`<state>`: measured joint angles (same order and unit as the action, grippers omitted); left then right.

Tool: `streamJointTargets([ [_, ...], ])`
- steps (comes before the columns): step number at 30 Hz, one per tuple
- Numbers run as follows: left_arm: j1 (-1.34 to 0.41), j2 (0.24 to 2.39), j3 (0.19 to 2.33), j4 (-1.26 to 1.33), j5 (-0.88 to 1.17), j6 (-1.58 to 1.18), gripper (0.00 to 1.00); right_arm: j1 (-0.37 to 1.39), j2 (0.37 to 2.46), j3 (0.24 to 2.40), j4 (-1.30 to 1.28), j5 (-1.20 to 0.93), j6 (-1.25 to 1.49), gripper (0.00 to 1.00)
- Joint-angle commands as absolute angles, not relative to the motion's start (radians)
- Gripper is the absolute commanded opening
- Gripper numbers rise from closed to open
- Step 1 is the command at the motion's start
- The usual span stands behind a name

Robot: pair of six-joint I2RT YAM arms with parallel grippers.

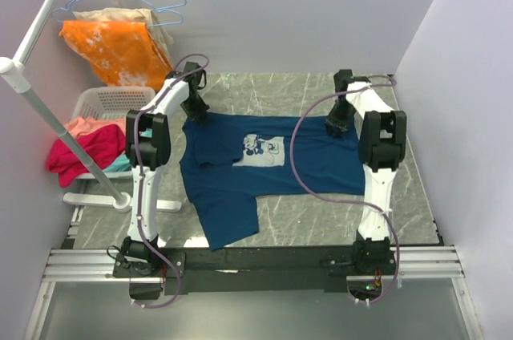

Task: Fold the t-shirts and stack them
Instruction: Fold the tshirt

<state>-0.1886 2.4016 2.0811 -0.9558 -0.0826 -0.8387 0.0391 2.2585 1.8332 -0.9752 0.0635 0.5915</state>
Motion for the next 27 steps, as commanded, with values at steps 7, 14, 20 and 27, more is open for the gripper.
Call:
streamJointTargets([
  [7, -0.158, 2.526, 2.21, -0.927, -0.101, -0.785, 0.12, 0.018, 2.483, 2.266, -1.089, 0.1, 0.545, 0.37],
  [14, -0.158, 2.499, 2.195, -0.812, -0.041, -0.758, 0.1, 0.032, 2.335, 2.075, -0.924, 0.103, 0.509, 0.35],
  [20, -0.161, 2.408, 2.122, -0.781, -0.087, -0.727, 0.11, 0.067, 2.145, 1.927, -0.859, 0.19, 0.5, 0.34],
  [27, -0.199, 2.28, 1.931, -0.657, -0.15, -0.611, 0.19, 0.118, 2.068, 1.85, -0.828, 0.27, 0.491, 0.36],
])
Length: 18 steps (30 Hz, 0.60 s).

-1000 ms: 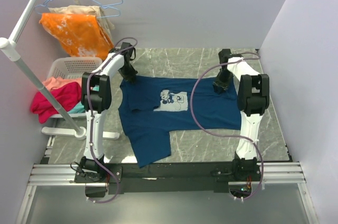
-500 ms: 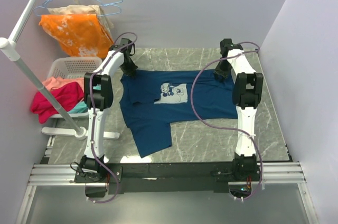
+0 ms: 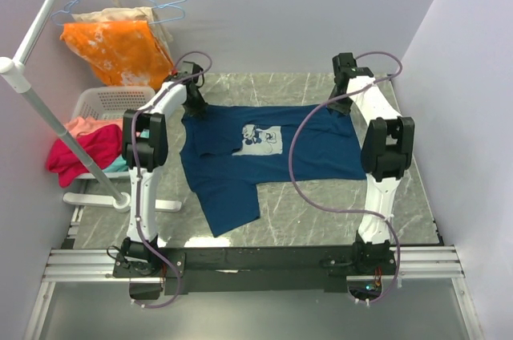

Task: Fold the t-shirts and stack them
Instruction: Fold the tshirt

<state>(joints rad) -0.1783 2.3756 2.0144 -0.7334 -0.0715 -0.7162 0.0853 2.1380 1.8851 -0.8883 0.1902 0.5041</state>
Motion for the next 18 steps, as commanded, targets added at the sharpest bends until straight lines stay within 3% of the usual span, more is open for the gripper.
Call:
streamJointTargets([
  [1, -0.201, 2.254, 1.915, -0.641, -0.167, -0.573, 0.19, 0.13, 2.059, 1.842, -0.821, 0.275, 0.491, 0.36],
  [6, -0.227, 2.195, 1.842, -0.507, -0.207, -0.457, 0.2, 0.156, 2.008, 1.807, -0.773, 0.282, 0.5, 0.37],
  [18, -0.265, 2.094, 1.786, -0.483, -0.339, -0.374, 0.22, 0.169, 1.967, 1.764, -0.765, 0.319, 0.517, 0.37],
])
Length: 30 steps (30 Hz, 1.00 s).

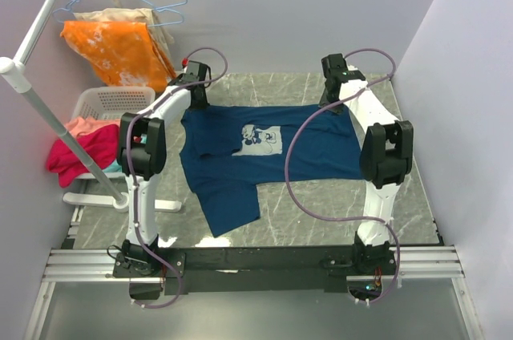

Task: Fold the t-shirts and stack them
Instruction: Fold the tshirt

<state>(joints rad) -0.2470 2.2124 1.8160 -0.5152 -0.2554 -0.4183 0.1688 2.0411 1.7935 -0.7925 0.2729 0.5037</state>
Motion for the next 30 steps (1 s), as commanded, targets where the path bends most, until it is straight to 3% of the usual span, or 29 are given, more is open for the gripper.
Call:
streamJointTargets([
  [1, -0.273, 2.08, 1.772, -0.483, -0.35, -0.368, 0.23, 0.167, 1.968, 1.76, -0.767, 0.321, 0.52, 0.39],
  [11, -0.351, 1.956, 1.563, -0.495, -0.282, -0.488, 0.25, 0.152, 2.035, 1.687, -0.749, 0.293, 0.568, 0.38],
  [20, -0.367, 2.013, 1.562, -0.583, -0.322, -0.601, 0.23, 0.107, 2.108, 1.72, -0.778, 0.226, 0.627, 0.39],
  [30, -0.367, 2.057, 1.543, -0.615, -0.291, -0.65, 0.23, 0.058, 2.123, 1.704, -0.81, 0.287, 0.703, 0.39],
])
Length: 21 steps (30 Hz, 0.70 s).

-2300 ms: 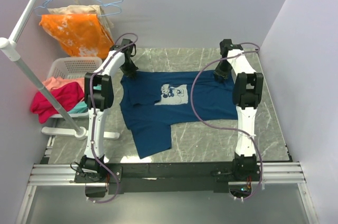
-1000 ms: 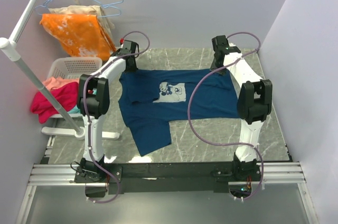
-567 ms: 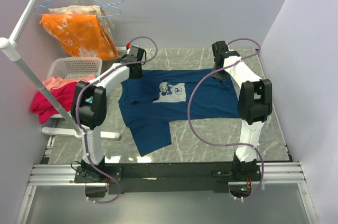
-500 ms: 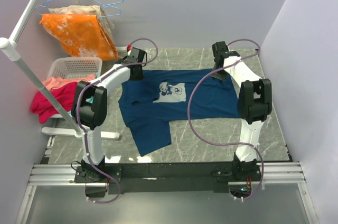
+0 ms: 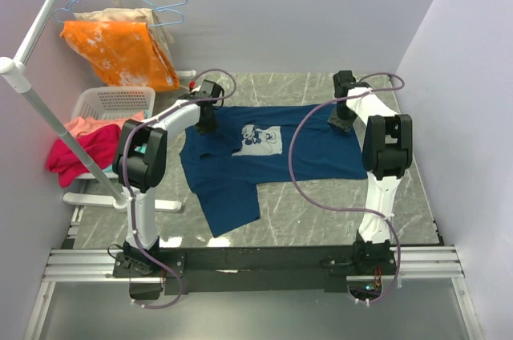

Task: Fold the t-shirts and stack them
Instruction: Fold the tshirt

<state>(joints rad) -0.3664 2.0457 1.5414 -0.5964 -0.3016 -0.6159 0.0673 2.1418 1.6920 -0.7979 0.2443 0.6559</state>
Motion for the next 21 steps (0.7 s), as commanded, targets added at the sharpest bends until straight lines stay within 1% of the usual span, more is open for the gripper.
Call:
streamJointTargets([
  [1, -0.367, 2.063, 1.545, -0.62, -0.29, -0.653, 0.23, 0.055, 2.126, 1.706, -0.81, 0.288, 0.703, 0.39],
  [17, -0.362, 2.128, 1.571, -0.661, -0.288, -0.663, 0.22, 0.031, 2.217, 1.798, -0.873, 0.307, 0.703, 0.4],
  [20, -0.356, 2.125, 1.566, -0.666, -0.288, -0.667, 0.23, 0.029, 2.229, 1.81, -0.882, 0.313, 0.703, 0.36],
  [21, -0.354, 2.122, 1.566, -0.669, -0.287, -0.669, 0.23, 0.029, 2.229, 1.812, -0.884, 0.314, 0.704, 0.3],
])
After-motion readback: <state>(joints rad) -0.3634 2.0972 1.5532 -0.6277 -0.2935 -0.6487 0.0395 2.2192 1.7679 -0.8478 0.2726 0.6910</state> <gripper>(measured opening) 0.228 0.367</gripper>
